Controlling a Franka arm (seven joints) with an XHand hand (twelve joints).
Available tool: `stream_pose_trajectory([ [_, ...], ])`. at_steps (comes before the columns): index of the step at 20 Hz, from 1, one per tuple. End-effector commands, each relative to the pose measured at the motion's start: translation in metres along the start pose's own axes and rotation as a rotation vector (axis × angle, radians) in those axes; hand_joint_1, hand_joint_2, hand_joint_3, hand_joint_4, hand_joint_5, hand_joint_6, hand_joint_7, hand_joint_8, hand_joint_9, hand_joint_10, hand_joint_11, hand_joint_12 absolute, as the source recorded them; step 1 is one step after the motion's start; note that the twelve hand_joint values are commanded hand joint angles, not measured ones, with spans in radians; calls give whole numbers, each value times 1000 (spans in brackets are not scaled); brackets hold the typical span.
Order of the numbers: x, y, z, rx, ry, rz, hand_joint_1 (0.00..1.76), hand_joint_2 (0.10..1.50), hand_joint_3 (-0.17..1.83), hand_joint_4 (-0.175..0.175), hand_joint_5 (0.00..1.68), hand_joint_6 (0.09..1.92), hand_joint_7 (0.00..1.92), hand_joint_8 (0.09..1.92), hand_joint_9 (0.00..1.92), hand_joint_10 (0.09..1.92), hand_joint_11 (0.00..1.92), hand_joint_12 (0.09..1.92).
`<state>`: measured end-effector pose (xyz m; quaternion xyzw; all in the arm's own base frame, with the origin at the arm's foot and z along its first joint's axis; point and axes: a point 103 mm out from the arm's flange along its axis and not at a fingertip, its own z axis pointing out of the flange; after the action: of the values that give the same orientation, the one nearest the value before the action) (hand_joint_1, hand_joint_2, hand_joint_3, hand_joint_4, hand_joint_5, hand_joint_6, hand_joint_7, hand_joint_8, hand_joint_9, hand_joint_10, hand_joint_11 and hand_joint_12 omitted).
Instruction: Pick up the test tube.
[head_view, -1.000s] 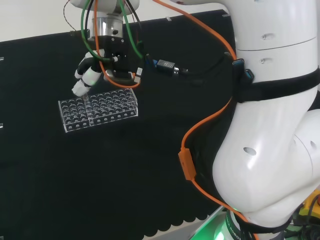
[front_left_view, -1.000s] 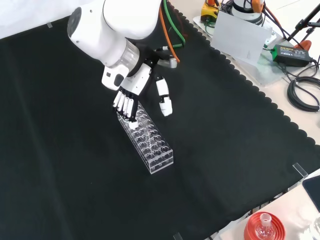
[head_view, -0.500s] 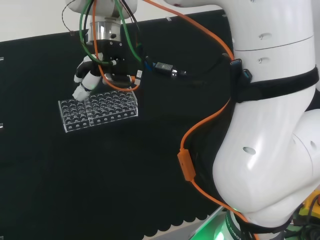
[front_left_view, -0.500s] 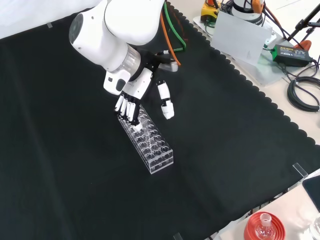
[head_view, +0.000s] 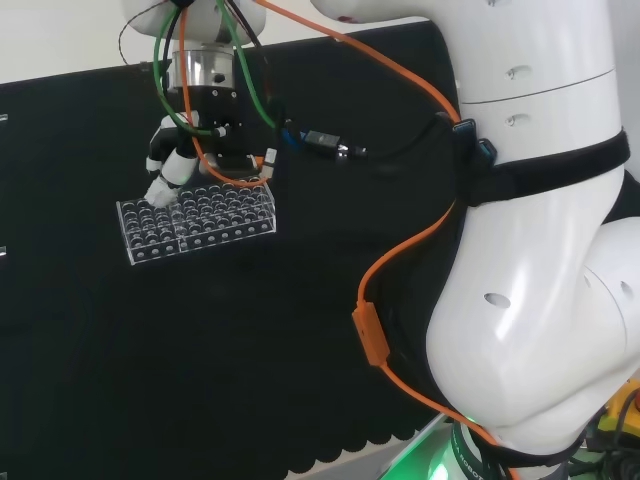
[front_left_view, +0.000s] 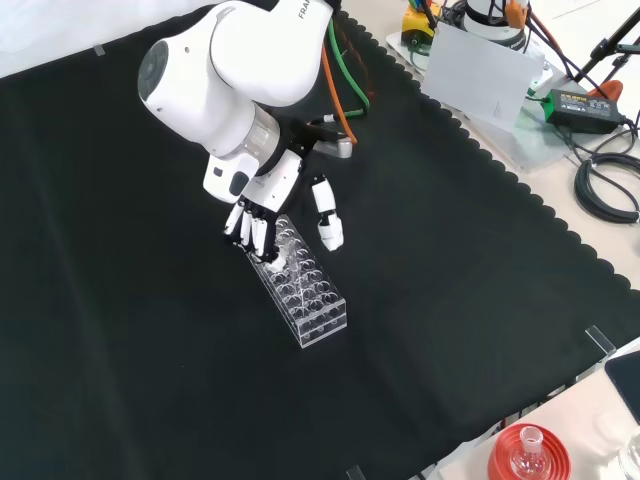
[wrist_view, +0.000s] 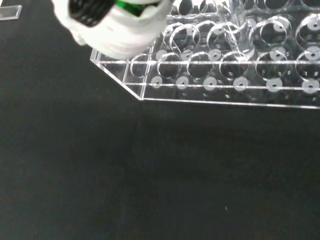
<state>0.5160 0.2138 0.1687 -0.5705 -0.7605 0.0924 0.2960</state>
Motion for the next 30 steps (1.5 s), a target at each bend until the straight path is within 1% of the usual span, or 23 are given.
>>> stream_pose_trajectory([
  [1,2,4,-1,-17,-19,-6,1049,689,716,-60,569,927,812,737,535,833,129,1538],
  [6,0,5,-4,-25,-33,-7,1072,691,720,-96,737,896,995,689,682,765,263,1490],
  [11,-1,6,-8,-40,-45,-7,1125,699,724,-108,799,890,1083,669,761,738,349,1463],
  [13,-2,6,-10,-44,-52,-6,1133,909,423,-141,867,1049,1093,677,778,734,371,1458],
  [15,-2,7,-11,-52,-64,-7,1136,1055,187,-166,883,1119,1091,692,798,723,389,1447],
  [17,-3,8,-12,-56,-70,-6,1208,1111,66,-174,891,1116,1001,949,816,714,412,1440],
  [18,-3,8,-13,-56,-73,-6,1227,1123,38,-175,893,1114,976,1020,827,715,423,1440],
  [20,-2,9,-13,-60,-83,-8,1246,1126,11,-175,912,1086,975,1050,849,710,447,1430],
  [22,-1,9,-14,-68,-100,-12,1258,1113,-2,-175,952,1026,1009,1005,891,697,484,1408],
  [26,3,9,-14,-83,-125,-20,1279,1073,-23,-175,1058,865,1114,852,1036,664,582,1331],
  [29,5,9,-15,-91,-138,-23,1289,1073,-71,-175,1112,779,1168,774,1127,643,648,1278],
  [30,6,9,-15,-97,-139,-27,1329,1068,-70,-175,1105,787,1195,801,1108,657,663,1270],
])
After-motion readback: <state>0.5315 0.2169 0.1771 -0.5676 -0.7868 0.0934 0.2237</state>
